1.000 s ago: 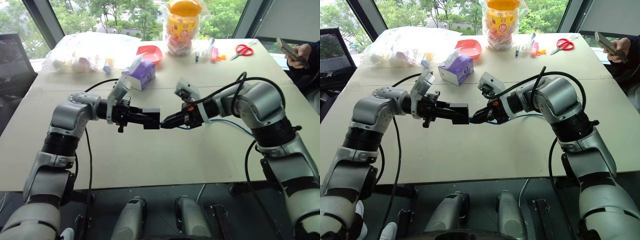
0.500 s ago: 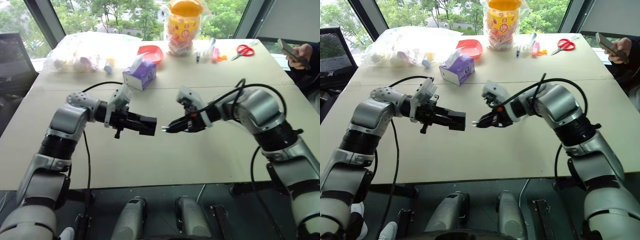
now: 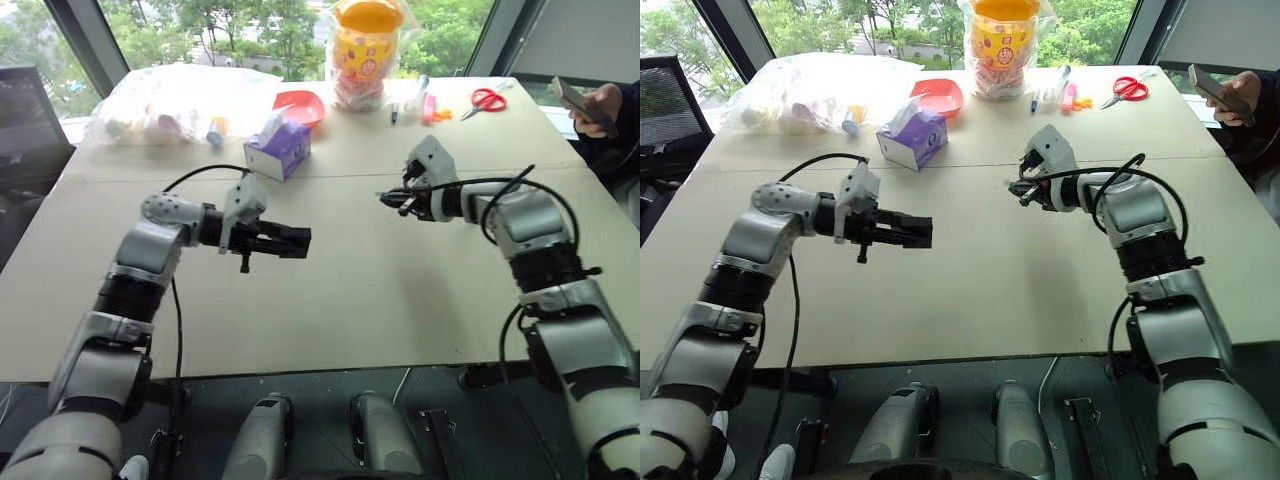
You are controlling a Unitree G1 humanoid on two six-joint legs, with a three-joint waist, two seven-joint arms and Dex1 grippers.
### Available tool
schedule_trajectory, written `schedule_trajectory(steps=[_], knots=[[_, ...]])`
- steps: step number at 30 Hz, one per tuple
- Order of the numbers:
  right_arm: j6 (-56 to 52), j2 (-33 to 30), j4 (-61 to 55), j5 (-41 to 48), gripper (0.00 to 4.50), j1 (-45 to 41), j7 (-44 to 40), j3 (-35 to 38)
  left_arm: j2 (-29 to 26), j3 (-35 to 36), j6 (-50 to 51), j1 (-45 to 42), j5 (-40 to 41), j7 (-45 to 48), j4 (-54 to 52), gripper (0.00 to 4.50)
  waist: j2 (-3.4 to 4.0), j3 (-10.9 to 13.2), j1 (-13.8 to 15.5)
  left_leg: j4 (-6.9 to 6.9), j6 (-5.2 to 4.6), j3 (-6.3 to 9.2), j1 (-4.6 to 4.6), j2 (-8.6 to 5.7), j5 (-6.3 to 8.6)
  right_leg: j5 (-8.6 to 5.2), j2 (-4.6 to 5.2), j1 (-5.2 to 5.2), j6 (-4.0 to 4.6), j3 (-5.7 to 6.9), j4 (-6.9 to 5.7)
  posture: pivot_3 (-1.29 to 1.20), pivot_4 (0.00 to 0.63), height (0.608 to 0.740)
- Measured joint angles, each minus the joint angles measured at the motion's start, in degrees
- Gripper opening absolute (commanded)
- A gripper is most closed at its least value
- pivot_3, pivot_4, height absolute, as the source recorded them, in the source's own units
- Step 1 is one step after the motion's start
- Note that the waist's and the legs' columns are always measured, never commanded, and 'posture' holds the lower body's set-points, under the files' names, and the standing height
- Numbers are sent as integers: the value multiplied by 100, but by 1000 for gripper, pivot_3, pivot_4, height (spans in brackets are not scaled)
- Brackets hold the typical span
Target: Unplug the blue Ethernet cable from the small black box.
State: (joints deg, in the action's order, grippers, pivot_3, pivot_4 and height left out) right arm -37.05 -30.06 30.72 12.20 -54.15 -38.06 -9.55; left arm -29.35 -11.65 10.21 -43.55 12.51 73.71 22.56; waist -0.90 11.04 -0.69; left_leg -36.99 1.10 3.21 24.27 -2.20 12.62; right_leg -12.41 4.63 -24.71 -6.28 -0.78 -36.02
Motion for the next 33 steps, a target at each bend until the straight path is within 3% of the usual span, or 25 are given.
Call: schedule_trajectory(steps=[4,9,17,23,31,33], knots=[[43,461,171,-72,1729,25,701,347,635,-88,-444,4,-309,-618,542,506,0,0,6,1,-2,4,13,-6,1,9,3,-11,-15,-1,-2,0,150,740],[-335,540,-602,-57,4410,470,996,645,1079,-88,-484,-73,-410,-1084,894,506,0,0,-2,1,-7,5,13,-7,3,10,1,-10,-17,1,-6,0,150,740],[-1541,472,-2229,308,4467,1020,1432,1506,1417,-82,-724,-243,-545,-1435,1375,506,1,0,-12,-3,-7,5,9,-4,3,10,-3,-7,-17,0,-9,0,150,740],[-2454,553,-3805,615,4467,2226,1755,1835,1589,159,-920,-321,-569,-1779,1912,506,1,-1,7,-7,-8,9,10,-5,3,10,-2,-2,-18,1,-6,0,150,740],[-3241,585,-4986,956,4500,2676,1928,2132,1528,234,-745,-146,-548,-1636,1932,4302,1,-1,-14,-11,-8,6,-2,0,3,9,-6,4,-17,0,-6,0,150,740],[-3407,568,-5139,1036,4500,2676,1947,2223,1456,287,-511,-65,-472,-1583,1830,4461,1,-1,-6,-11,-9,7,0,0,3,9,-6,4,-17,1,-6,0,150,740]])
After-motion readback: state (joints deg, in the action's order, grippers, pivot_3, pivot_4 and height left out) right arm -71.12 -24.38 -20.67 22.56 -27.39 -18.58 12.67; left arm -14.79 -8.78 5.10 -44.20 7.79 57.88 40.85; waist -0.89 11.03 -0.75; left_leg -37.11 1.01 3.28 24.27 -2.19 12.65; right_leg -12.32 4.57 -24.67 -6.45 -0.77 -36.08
